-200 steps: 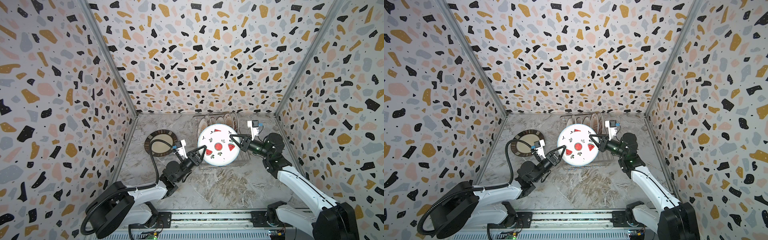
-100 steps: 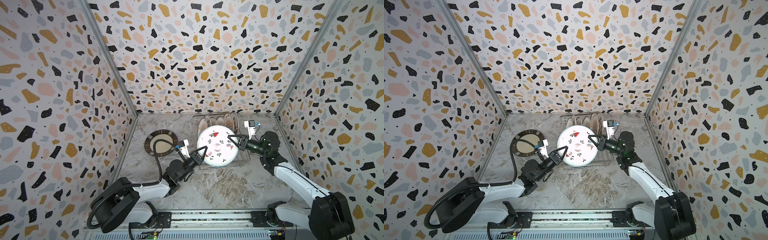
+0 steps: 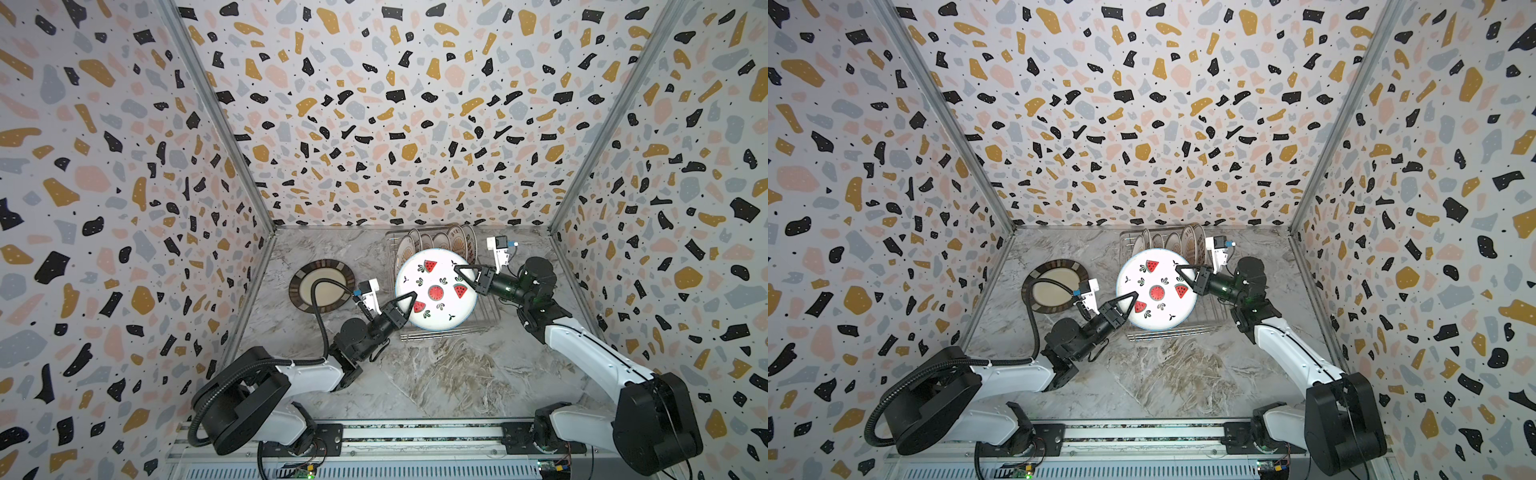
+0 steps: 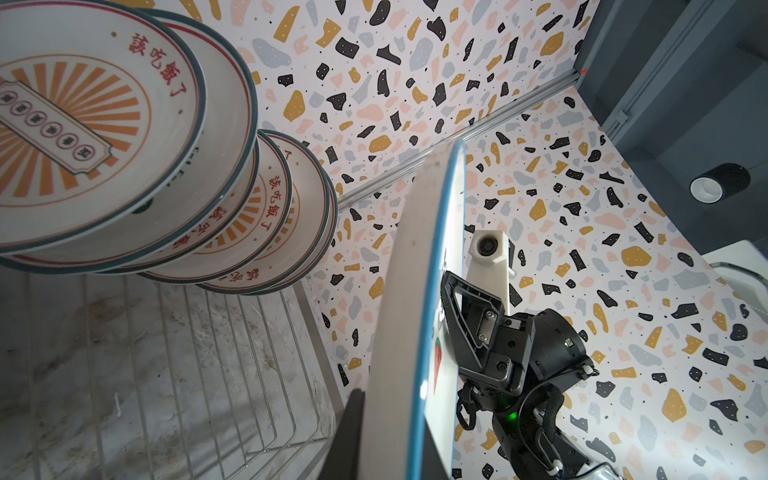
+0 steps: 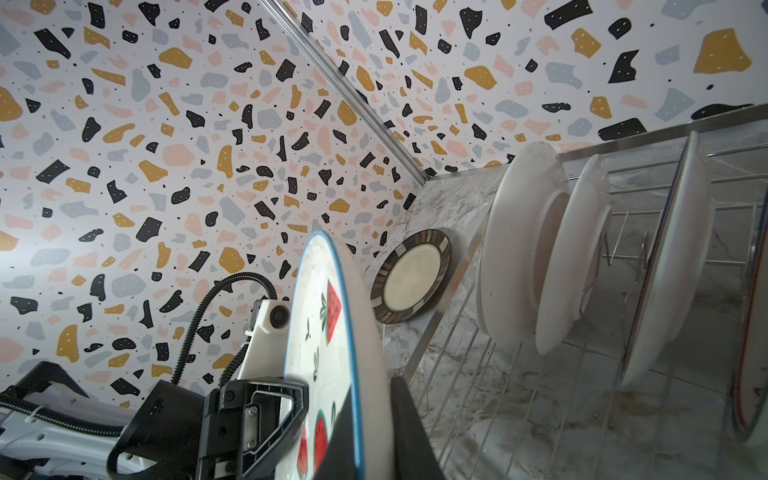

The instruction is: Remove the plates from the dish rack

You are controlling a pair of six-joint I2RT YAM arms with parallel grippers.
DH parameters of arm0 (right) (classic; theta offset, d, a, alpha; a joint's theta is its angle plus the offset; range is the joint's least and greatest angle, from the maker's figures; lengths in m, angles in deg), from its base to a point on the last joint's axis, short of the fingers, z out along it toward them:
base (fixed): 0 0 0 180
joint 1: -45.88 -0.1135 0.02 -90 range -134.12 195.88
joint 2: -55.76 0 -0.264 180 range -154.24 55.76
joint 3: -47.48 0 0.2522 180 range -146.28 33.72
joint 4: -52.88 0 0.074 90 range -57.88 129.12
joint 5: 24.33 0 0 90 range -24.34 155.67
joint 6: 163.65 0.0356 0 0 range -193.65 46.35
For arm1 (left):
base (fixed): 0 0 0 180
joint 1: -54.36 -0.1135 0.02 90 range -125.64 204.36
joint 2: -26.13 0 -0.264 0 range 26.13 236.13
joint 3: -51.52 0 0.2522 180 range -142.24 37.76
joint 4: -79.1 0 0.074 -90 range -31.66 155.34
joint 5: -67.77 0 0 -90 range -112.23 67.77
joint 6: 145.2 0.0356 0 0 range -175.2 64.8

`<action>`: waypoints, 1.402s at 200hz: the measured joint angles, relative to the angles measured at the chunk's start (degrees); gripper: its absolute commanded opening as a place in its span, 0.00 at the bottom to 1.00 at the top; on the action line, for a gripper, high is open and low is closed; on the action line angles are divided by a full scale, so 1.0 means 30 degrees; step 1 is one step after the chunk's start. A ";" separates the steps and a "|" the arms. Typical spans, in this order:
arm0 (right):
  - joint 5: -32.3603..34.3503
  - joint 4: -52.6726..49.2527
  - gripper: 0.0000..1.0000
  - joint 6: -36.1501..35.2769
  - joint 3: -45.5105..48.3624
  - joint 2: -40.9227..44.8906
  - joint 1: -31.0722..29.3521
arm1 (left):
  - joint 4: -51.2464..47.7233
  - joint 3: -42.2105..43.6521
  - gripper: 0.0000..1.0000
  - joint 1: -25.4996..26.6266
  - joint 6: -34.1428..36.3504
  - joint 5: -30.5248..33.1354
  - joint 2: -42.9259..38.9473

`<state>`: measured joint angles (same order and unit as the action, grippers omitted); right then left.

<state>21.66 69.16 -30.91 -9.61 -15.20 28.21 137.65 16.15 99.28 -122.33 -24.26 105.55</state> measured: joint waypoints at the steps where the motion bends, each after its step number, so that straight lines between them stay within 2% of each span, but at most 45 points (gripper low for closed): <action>1: 0.0007 0.0000 0.11 0.0007 0.0000 0.0000 0.0000 | -0.0007 0.0000 0.08 0.0000 0.0007 0.0000 0.0000; 40: 0.0204 -0.0036 0.18 -0.0146 -0.0007 0.0000 -0.0066 | -0.0051 0.0000 0.04 -0.0029 -0.0131 0.0015 -0.0124; 76: 0.1574 -0.0605 0.34 -0.1384 -0.0007 0.0029 -0.0750 | -0.0874 0.0000 0.02 -0.0029 -0.0160 0.0452 -0.0481; 106: 0.2113 -0.0976 0.51 -0.2098 -0.0007 0.0036 -0.1144 | -0.1625 0.0000 0.01 -0.0022 -0.0189 0.0699 -0.0678; 145: 0.2368 -0.1384 0.79 -0.2820 0.0000 0.0503 -0.1501 | -0.2936 0.0000 0.00 -0.0022 0.0029 0.0765 -0.1508; 178: 0.3286 -0.1967 0.84 -0.3424 0.0066 0.1588 -0.1581 | -0.4575 0.0000 0.00 -0.0080 0.0525 0.0925 -0.3177; 210: 0.4102 -0.2317 0.87 -0.3876 0.0066 0.1960 -0.1581 | -0.4823 0.0000 0.00 -0.0423 0.0423 0.0852 -0.3847; 216: 0.4255 -0.2433 1.00 -0.3949 0.0066 0.1960 -0.1581 | -0.4830 0.0007 0.00 -0.0583 0.0328 0.0831 -0.3861; 280: 0.5501 -0.3730 0.99 -0.5297 0.0087 0.2011 -0.2229 | -0.4801 0.0109 0.00 -0.2106 -0.0546 0.0444 -0.3840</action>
<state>38.16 57.97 -46.80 -9.35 -9.17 21.52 123.25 16.48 92.97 -123.97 -22.92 94.03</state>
